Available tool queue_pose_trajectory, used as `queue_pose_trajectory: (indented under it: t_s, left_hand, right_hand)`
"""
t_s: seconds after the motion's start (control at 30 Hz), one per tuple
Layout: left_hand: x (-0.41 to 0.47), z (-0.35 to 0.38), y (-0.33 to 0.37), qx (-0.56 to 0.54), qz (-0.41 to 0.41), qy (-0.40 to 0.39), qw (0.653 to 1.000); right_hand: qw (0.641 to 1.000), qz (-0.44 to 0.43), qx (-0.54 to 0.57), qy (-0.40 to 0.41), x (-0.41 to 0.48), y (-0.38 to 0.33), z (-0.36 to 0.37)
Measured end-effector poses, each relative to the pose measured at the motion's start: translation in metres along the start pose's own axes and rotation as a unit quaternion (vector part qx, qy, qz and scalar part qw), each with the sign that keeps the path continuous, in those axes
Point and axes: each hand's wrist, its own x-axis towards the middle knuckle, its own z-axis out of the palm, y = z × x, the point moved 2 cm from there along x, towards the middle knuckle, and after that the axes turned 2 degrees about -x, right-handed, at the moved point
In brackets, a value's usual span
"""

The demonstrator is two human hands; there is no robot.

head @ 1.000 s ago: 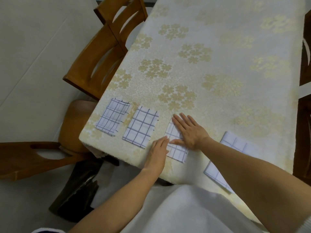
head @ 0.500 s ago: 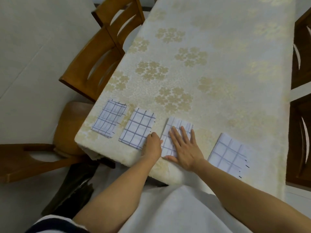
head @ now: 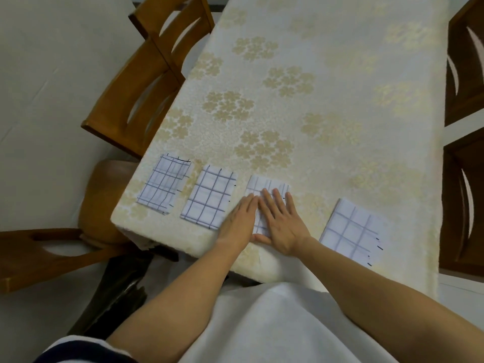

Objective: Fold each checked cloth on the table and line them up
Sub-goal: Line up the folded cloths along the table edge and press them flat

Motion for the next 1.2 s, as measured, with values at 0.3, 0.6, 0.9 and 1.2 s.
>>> queue_pose_trajectory:
  t_s: [0.3,0.6,0.9,1.2]
  left_hand:
    - [0.019,0.004,0.1,-0.128,0.048,-0.03,0.99]
    - [0.031,0.033,0.155,-0.173,0.003,-0.148,0.974]
    - [0.037,0.024,0.145,-0.206,-0.024,-0.117,0.971]
    - [0.029,0.01,0.109,-0.227,-0.073,-0.071,0.969]
  right_hand:
    - [0.982,0.142,0.064,0.11,-0.068,0.063,-0.008]
    - [0.939,0.328,0.079,0.066,-0.155,0.094,0.035]
    - [0.949,0.298,0.058,0.083,-0.139,0.092,0.03]
    - [0.979,0.193,0.036,0.057,-0.088,0.077,0.021]
